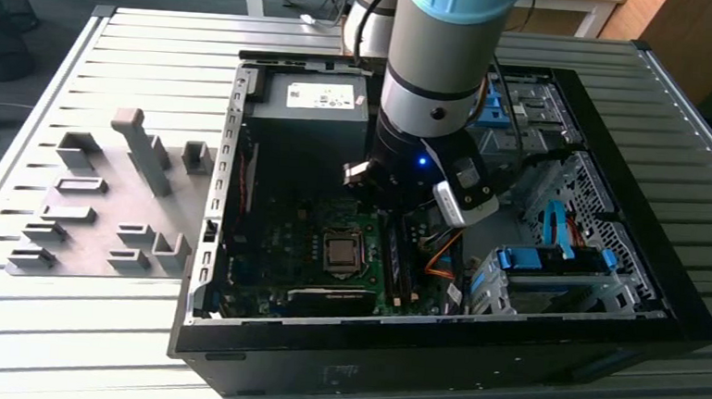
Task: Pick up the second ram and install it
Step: 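Insert the second ram into the second slot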
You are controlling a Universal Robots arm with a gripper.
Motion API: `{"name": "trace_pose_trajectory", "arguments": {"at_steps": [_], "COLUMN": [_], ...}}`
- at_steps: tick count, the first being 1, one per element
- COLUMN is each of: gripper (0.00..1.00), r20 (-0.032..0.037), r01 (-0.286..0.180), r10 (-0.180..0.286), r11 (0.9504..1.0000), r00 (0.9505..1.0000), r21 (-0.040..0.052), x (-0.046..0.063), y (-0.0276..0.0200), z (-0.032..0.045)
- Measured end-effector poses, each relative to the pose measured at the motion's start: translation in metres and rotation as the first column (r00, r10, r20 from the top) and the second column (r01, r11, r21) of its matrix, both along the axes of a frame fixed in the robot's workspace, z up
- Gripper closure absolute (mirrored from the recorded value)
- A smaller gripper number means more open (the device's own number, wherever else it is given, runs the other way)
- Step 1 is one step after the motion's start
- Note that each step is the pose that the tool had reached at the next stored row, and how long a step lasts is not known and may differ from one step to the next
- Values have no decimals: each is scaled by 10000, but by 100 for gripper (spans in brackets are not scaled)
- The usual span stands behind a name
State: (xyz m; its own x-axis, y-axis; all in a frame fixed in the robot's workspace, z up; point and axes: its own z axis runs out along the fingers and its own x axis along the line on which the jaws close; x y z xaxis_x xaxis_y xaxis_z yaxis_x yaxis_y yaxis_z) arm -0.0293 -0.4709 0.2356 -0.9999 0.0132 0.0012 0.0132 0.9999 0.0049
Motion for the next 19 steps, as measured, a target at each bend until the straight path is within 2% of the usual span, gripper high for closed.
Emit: {"name": "trace_pose_trajectory", "arguments": {"at_steps": [5,8,19], "gripper": [86,86,86], "r20": [0,-2,-33], "r01": [1,1,1], "r10": [-1,-1,-1], "r11": [10000,10000,10000], "r00": [10000,10000,10000], "r21": [1,13,13], "x": [23,57,58], "y": [-23,-24,-24], "z": [-32,-63,-152]}}
